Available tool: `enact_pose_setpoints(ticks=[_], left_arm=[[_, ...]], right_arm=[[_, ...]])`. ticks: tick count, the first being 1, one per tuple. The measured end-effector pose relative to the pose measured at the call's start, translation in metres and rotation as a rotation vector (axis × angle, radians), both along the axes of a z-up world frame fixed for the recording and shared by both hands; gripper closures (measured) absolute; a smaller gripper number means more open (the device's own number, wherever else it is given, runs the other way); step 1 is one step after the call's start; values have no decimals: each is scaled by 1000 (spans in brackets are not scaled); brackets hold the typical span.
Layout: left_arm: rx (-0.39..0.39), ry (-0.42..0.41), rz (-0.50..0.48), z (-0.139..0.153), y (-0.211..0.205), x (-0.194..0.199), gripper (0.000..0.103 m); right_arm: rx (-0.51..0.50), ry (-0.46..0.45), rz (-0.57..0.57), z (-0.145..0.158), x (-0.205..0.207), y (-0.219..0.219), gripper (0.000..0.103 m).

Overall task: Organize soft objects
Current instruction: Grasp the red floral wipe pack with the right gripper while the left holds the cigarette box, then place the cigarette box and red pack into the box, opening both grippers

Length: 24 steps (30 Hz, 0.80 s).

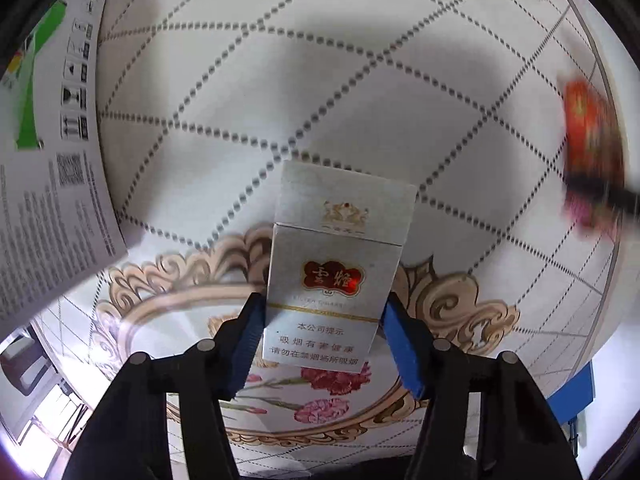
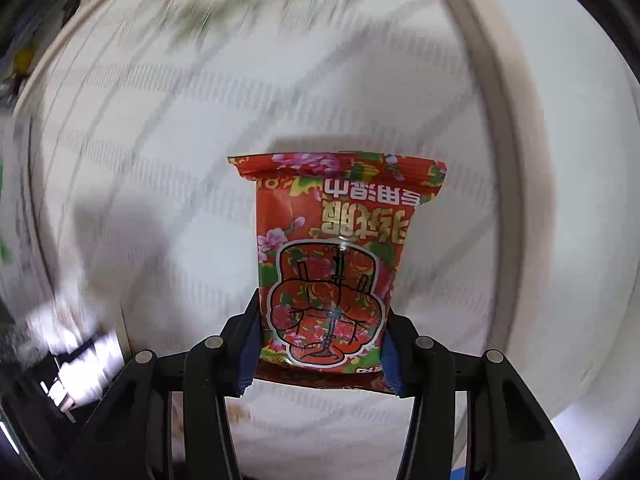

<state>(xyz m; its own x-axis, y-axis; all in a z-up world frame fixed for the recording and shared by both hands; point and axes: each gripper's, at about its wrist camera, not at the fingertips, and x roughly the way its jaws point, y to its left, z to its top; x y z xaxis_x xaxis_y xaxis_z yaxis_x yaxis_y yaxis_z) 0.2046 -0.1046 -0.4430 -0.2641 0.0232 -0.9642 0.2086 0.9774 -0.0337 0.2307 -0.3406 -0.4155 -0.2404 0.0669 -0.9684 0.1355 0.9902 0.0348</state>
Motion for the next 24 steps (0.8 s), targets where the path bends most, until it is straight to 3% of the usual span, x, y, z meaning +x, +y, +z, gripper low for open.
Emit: enact_pose_setpoints(ticks=[6, 11, 15, 16, 22, 23, 24], left_arm=[[-13, 8, -10, -1, 31, -44, 47], [-9, 16, -5, 3, 70, -84, 47], [2, -3, 36, 6, 112, -100, 47], [0, 0, 49, 6, 122, -102, 47], [-18, -13, 105, -13, 160, -106, 48], [-13, -20, 97, -9, 157, -108, 48], [-12, -31, 90, -9, 160, -110, 48]], right_arm=[[40, 32, 26, -2, -74, 43, 51], [57, 43, 68, -2, -103, 75, 50], [74, -31, -22, 15, -111, 70, 25], [79, -35, -54, 17, -110, 68, 24], [10, -29, -131, 8, -106, 53, 25], [-3, -30, -138, 6, -103, 55, 30], [-16, -27, -139, 3, -103, 59, 43]])
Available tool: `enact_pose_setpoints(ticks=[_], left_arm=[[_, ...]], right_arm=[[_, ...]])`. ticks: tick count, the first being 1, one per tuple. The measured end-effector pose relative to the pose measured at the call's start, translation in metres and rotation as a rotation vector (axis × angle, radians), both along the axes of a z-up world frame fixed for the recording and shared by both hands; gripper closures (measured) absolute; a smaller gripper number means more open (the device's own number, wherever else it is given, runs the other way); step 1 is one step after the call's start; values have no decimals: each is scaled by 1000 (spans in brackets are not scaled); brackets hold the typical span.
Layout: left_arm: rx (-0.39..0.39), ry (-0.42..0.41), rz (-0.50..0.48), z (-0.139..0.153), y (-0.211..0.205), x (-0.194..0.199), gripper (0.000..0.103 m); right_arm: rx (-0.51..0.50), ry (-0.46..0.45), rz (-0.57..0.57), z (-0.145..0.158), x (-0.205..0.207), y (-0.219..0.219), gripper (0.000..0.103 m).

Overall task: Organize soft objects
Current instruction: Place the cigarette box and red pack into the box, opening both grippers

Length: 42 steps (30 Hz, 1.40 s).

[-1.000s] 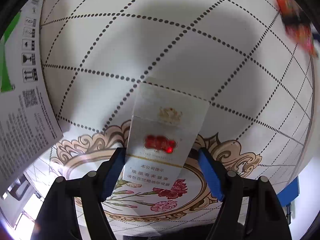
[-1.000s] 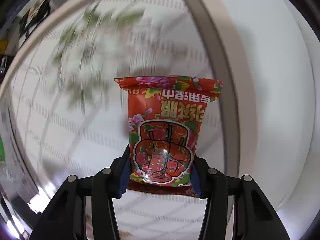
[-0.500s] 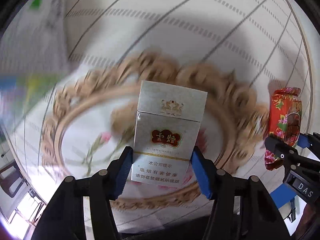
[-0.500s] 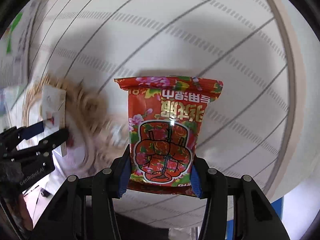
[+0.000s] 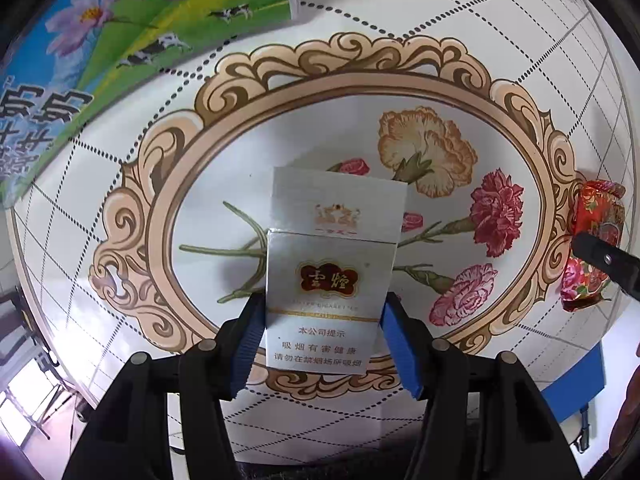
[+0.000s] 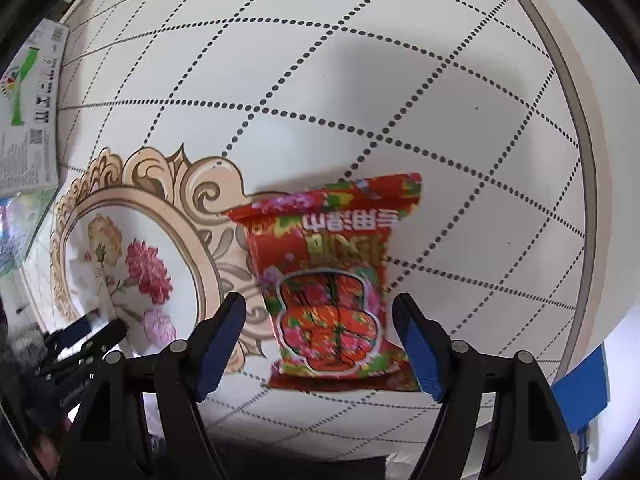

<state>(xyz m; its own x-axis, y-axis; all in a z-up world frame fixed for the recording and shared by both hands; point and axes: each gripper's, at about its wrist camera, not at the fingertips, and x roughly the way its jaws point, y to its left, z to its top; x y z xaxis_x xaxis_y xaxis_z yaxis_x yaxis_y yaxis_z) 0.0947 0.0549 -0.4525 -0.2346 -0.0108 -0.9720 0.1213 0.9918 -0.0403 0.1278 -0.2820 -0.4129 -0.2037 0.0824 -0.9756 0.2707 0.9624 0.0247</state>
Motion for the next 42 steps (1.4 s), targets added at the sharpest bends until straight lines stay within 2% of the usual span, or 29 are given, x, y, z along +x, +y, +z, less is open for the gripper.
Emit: enact_pose_setpoints(ticks=[1, 4, 5, 7, 8, 9, 10, 16, 20, 24, 25, 30, 33, 36, 38, 42], left_arm=[[1, -6, -3, 3, 1, 9, 48], [4, -26, -11, 11, -6, 11, 49], [3, -31, -16, 20, -29, 20, 49], [-6, -35, -19, 32, -43, 16, 49], [-14, -36, -20, 36, -42, 9, 49], [-26, -43, -18, 40, -39, 7, 49], [-29, -52, -19, 54, -53, -1, 49], [-82, -187, -48, 120, -44, -3, 49], [-142, -284, -22, 179, -22, 0, 49], [-192, -394, 43, 250, 17, 12, 49], [-196, -410, 55, 255, 27, 18, 49], [-202, -485, 148, 299, 81, 52, 49], [-159, -516, 196, 296, 121, 75, 49], [-126, -501, 232, 280, 146, 95, 49], [-100, -464, 257, 262, 162, 111, 49], [-87, -368, 290, 216, 180, 135, 49]], right_arm=[[-34, 10, 7, -3, 1, 7, 51], [-74, 10, 19, -2, 4, 10, 53], [-70, 17, 27, -1, 5, 14, 53], [-57, 21, 28, -1, -11, 48, 54], [-55, 20, 42, 3, -15, 39, 55], [-54, 13, 52, 9, -17, 48, 55], [-48, 5, 54, 13, -17, 52, 55], [43, -76, 71, 60, -14, 85, 56], [106, -157, 113, 111, -5, 114, 56], [169, -251, 165, 159, -8, 146, 56], [180, -271, 176, 164, -12, 161, 56], [245, -351, 256, 222, 18, 219, 56], [241, -376, 296, 235, 43, 254, 56], [214, -372, 328, 227, 71, 289, 56], [198, -351, 324, 220, 87, 305, 56], [159, -303, 309, 185, 114, 325, 56]])
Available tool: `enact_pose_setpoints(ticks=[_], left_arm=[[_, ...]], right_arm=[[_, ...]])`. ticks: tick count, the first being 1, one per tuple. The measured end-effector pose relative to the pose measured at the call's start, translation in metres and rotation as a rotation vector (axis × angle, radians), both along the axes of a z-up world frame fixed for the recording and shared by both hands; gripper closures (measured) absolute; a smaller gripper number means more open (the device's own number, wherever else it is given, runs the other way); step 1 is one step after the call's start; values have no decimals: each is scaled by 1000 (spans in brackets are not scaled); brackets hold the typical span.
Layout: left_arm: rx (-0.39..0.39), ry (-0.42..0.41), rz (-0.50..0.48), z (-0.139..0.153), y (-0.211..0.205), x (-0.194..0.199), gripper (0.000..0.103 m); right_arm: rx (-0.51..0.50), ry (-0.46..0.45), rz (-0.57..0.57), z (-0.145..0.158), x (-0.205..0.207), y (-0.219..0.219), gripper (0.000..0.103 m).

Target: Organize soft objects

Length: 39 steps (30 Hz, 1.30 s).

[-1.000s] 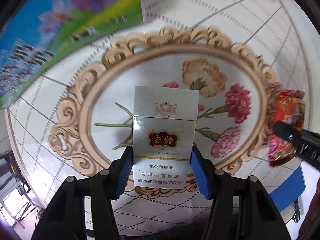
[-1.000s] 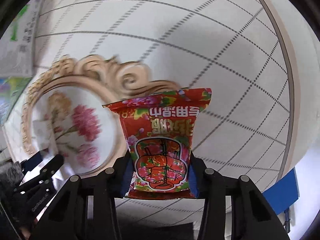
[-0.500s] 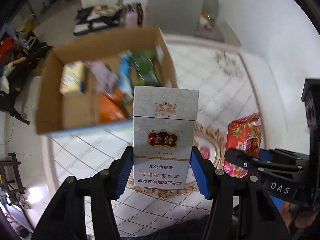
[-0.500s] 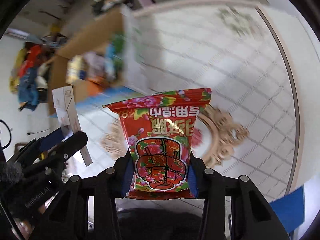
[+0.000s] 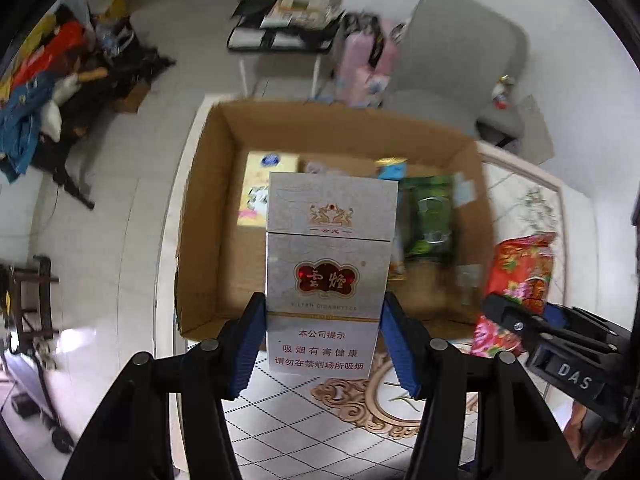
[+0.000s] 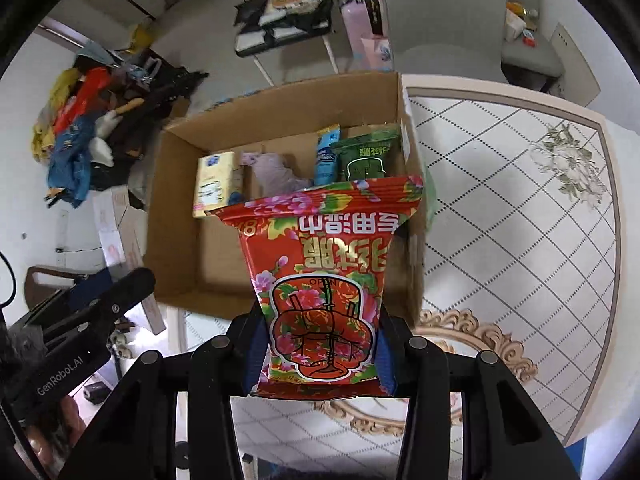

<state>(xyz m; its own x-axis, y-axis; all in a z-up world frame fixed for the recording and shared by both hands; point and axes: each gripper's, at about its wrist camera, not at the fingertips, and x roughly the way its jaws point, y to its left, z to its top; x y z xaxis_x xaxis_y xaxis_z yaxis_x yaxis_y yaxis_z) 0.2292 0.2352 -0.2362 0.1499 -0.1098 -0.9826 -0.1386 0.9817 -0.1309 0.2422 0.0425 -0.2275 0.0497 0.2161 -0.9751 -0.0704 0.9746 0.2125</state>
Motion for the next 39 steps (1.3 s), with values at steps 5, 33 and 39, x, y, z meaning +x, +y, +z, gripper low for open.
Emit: enact_pose_setpoints(ticks=[5, 33, 39], left_arm=[[-13, 120, 16, -55, 10, 20, 49], [10, 153, 48, -55, 2, 2, 36], [93, 36, 26, -10, -11, -22, 9]], right_arm=[[-65, 50, -12, -56, 22, 6, 56], [-136, 43, 28, -71, 3, 0, 22], [-149, -42, 16, -35, -21, -21, 8]])
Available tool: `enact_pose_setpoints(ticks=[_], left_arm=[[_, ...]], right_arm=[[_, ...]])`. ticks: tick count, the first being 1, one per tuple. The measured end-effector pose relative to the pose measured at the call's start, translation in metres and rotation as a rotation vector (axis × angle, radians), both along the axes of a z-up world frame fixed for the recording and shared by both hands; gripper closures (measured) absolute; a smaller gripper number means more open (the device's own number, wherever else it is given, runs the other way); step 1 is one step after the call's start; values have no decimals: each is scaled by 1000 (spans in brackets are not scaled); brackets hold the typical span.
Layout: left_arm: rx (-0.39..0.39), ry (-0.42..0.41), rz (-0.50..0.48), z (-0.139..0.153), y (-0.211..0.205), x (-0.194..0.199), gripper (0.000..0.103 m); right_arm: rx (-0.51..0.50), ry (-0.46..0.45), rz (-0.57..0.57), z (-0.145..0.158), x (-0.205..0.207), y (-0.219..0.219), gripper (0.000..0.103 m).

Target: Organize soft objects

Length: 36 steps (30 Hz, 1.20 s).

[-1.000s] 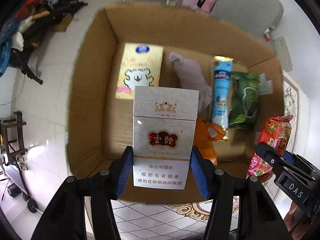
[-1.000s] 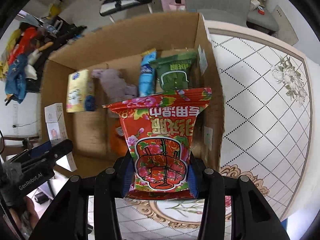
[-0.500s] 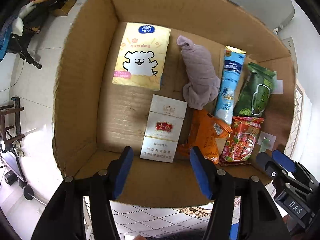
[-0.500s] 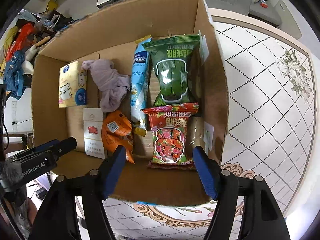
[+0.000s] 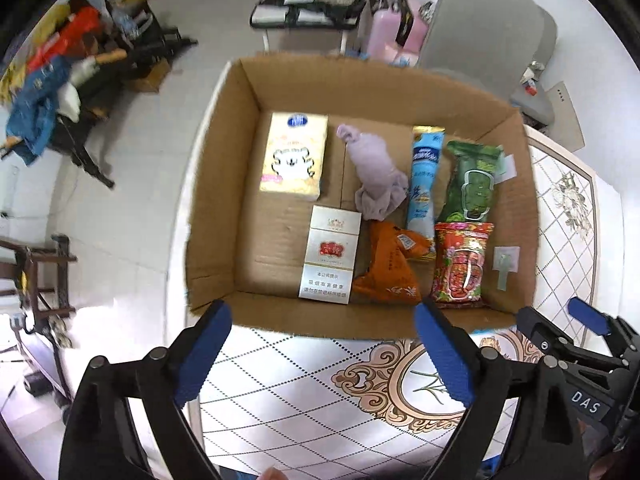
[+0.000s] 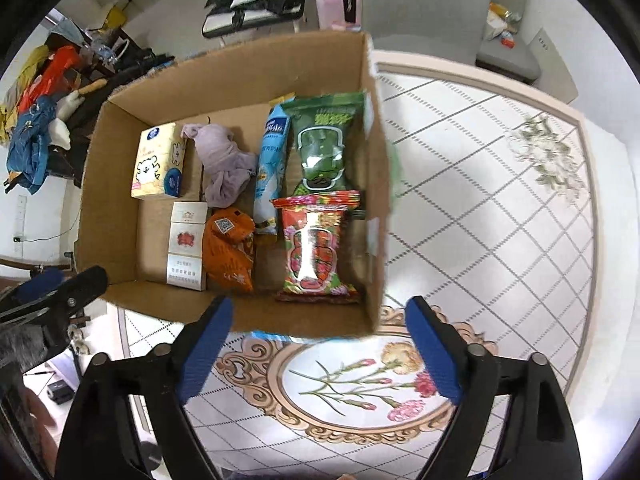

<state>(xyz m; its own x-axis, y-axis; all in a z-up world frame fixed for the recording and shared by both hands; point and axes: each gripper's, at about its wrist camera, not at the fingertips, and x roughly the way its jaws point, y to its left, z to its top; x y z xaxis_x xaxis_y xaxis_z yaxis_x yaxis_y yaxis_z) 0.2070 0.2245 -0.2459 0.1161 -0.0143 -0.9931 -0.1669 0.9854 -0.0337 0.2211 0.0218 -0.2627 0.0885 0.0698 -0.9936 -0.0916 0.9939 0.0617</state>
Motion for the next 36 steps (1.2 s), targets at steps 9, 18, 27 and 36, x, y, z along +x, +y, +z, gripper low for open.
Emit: enact_pose_setpoints(ticks=[9, 18, 27, 36], left_arm=[[0, -154, -34, 69, -21, -38, 9], [40, -333, -31, 160, -36, -90, 9], [76, -449, -44, 225, -48, -128, 9], [60, -454, -65, 238, -59, -150, 9]], right_arm=[[-16, -180, -14, 87, -42, -27, 6], [24, -338, -48, 184, -100, -55, 6], [15, -452, -58, 256, -151, -71, 6], [-23, -494, -45, 287, -177, -70, 6]])
